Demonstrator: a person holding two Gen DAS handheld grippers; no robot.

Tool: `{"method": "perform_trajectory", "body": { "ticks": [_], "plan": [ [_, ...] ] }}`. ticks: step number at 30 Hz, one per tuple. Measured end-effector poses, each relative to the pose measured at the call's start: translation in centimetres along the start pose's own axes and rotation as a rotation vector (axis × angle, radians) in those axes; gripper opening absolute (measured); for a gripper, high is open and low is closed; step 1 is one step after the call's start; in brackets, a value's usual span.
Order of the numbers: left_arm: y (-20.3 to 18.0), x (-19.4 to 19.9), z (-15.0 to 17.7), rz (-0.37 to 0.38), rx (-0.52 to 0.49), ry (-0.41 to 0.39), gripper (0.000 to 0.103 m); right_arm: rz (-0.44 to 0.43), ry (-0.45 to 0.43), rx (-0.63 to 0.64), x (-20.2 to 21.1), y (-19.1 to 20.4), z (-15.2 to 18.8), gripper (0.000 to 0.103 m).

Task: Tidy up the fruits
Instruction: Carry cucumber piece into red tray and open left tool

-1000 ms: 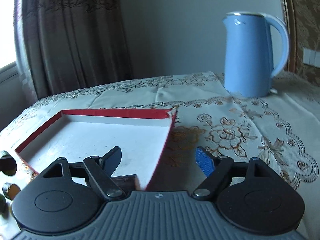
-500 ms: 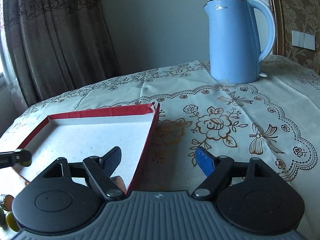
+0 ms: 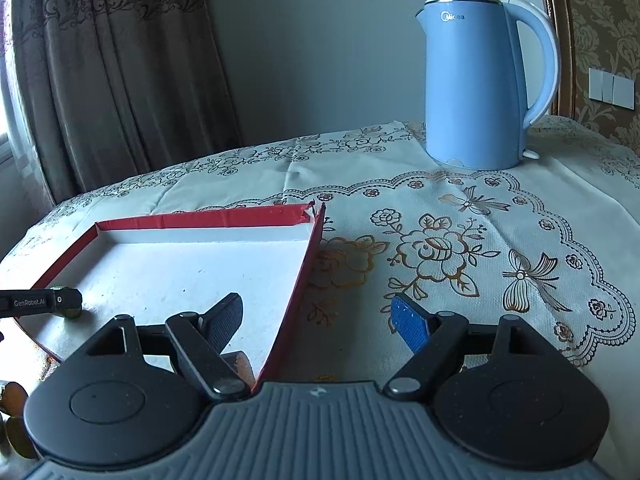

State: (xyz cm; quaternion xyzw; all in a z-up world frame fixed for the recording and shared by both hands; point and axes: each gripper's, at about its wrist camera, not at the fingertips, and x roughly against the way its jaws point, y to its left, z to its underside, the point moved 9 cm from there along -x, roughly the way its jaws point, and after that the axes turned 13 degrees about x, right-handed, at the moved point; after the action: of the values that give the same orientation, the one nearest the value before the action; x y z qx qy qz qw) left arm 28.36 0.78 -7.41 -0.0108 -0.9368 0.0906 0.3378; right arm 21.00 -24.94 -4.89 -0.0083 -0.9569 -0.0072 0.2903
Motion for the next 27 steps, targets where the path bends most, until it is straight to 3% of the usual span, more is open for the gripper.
{"method": "perform_trajectory", "body": {
  "ticks": [7, 9, 14, 20, 27],
  "plan": [
    [0.0, 0.0, 0.1, 0.003, -0.007, 0.008, 0.032, 0.004, 0.011, 0.008, -0.3, 0.1, 0.2, 0.081],
    [0.0, 0.3, 0.1, -0.005, -0.011, 0.002, 0.040, 0.007, 0.014, 0.012, -0.4, 0.1, 0.2, 0.081],
    [0.3, 3.3, -0.2, -0.011, -0.033, -0.093, 0.082, 0.011, 0.012, 0.013, -0.4, 0.0, 0.2, 0.081],
    [2.3, 10.0, 0.1, 0.031, 0.028, -0.212, 0.094, 0.017, 0.004, 0.017, -0.3, -0.1, 0.3, 0.081],
    [7.1, 17.0, 4.1, 0.018, 0.109, -0.301, 0.102, 0.003, -0.039, 0.033, 0.6, 0.5, -0.1, 0.082]
  ]
}}
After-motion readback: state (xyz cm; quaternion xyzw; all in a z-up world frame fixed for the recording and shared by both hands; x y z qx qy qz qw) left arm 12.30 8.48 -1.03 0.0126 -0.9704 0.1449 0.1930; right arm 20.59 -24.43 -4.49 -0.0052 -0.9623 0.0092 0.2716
